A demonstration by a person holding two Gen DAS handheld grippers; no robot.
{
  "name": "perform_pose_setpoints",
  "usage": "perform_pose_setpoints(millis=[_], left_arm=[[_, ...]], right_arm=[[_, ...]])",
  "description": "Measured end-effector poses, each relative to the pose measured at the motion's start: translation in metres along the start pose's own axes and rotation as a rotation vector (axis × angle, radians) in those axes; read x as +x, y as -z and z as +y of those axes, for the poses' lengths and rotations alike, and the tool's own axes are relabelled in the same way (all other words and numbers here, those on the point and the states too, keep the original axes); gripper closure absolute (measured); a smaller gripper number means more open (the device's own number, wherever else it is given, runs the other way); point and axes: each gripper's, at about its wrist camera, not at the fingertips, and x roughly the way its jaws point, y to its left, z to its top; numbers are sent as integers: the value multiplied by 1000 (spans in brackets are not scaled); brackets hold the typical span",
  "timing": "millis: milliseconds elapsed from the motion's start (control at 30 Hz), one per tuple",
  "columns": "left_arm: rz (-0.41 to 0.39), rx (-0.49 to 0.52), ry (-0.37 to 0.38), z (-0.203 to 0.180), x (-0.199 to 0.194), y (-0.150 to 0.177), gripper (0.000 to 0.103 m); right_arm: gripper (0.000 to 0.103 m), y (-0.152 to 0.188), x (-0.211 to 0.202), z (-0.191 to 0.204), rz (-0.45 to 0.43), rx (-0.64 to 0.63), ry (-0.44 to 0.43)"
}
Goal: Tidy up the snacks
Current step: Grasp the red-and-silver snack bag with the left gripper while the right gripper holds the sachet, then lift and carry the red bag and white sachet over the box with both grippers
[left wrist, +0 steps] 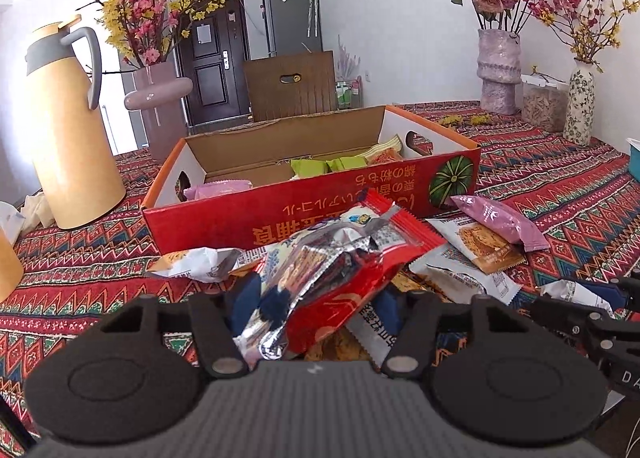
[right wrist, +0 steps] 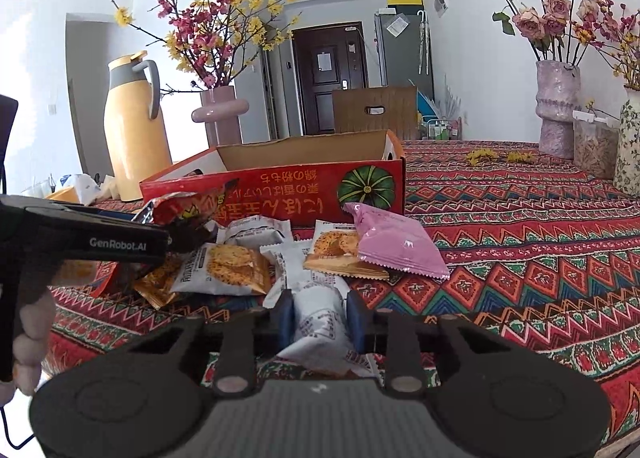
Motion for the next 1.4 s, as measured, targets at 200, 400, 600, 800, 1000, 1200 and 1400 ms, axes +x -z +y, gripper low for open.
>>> perform_pose_setpoints(millis=[200, 400, 600, 800, 1000, 1200, 1400], left_arm=[[-30, -74, -23, 18, -10, -7, 68], [-57, -106, -38, 33, -22, -12, 74], [-87, -120, -34, 39, -35, -15, 78], [-117, -131, -32, 43, -47, -20, 79], [-144, -141, -31, 47, -53, -27, 79], [-179, -142, -19, 48, -56, -40, 79], [-210, -149, -9, 47, -54, -58, 79]], right_arm=[[76, -1, -1, 2, 0, 1, 0], [76, -4, -2, 6, -7, -9, 3], [76, -9, -5, 11, -19, -21, 2], [77, -17, -6, 16, -34, -31, 0], [76, -28, -5, 20, -56, -41, 1], [76, -43, -1, 23, -88, -49, 5], [76, -60, 9, 24, -115, -59, 10]])
